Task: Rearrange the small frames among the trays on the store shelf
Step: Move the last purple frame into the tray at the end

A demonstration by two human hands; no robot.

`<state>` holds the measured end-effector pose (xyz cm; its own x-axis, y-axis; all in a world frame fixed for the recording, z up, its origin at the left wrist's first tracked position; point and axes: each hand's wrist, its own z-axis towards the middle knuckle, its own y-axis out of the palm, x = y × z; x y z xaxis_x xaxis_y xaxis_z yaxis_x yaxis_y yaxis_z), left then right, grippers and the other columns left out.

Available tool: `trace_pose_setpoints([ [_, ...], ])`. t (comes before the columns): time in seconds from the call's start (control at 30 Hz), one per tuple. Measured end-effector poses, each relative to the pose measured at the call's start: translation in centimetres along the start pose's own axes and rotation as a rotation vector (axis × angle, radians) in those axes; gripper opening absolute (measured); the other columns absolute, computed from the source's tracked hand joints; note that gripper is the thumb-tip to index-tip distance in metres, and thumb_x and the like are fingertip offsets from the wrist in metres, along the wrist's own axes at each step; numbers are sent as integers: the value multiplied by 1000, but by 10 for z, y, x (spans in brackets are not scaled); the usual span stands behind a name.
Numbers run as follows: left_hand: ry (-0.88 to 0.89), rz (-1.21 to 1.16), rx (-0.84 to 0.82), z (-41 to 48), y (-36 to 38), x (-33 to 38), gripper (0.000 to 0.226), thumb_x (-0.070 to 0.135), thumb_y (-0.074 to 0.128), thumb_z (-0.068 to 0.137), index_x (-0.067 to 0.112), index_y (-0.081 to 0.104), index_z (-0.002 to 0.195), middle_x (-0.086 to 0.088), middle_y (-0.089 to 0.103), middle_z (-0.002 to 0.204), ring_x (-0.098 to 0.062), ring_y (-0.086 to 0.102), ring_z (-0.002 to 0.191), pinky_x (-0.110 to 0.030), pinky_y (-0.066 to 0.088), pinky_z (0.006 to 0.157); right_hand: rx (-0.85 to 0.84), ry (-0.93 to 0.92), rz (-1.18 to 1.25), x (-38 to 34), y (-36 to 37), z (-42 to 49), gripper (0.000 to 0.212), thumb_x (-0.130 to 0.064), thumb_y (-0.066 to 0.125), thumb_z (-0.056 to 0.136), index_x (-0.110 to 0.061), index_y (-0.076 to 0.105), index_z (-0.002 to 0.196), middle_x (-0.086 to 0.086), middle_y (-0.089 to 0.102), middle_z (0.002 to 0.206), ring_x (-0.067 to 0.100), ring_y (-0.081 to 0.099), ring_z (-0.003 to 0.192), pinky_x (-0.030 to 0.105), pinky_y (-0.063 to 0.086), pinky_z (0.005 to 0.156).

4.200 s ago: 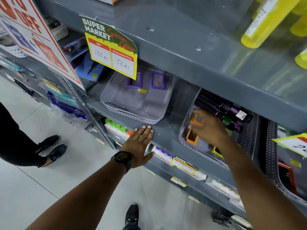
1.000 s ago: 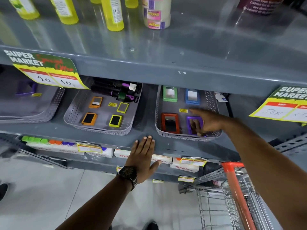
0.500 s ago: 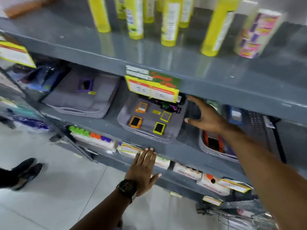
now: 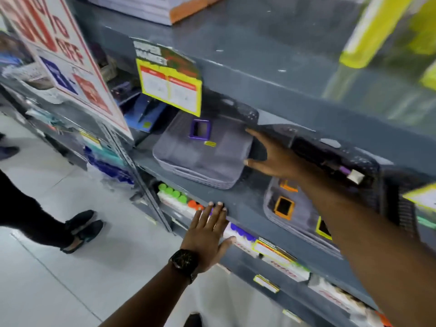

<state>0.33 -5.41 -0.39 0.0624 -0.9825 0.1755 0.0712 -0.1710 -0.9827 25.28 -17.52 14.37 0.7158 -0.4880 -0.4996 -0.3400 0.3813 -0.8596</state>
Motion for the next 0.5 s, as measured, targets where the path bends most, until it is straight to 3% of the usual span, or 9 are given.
trace_pose_setpoints([
  [0.13, 14, -48, 72, 15, 3, -32, 72, 59, 42, 97, 11, 35, 150, -7, 33, 159, -29, 21, 149, -51, 19, 120, -14, -67, -12, -17, 41, 73, 89, -41, 78, 77, -17, 34, 150, 2, 40, 154, 16, 42, 138, 24, 33, 111],
  [0.4, 77, -41, 130, 24, 6, -63, 68, 55, 40, 100, 16, 26, 153, -4, 28, 161, -27, 21, 148, -53, 24, 118, -253, -33, -155, -28, 97, 175, 100, -54, 79, 68, -16, 33, 149, 12, 42, 151, 29, 45, 135, 36, 40, 109],
  [0.5, 87, -32, 117, 24, 9, -64, 69, 56, 35, 101, 16, 22, 155, -4, 24, 162, -27, 18, 149, -52, 21, 119, -239, -21, -168, -26, 108, 195, 102, -49, 80, 72, -16, 26, 153, 10, 34, 156, 28, 35, 141, 33, 28, 113],
])
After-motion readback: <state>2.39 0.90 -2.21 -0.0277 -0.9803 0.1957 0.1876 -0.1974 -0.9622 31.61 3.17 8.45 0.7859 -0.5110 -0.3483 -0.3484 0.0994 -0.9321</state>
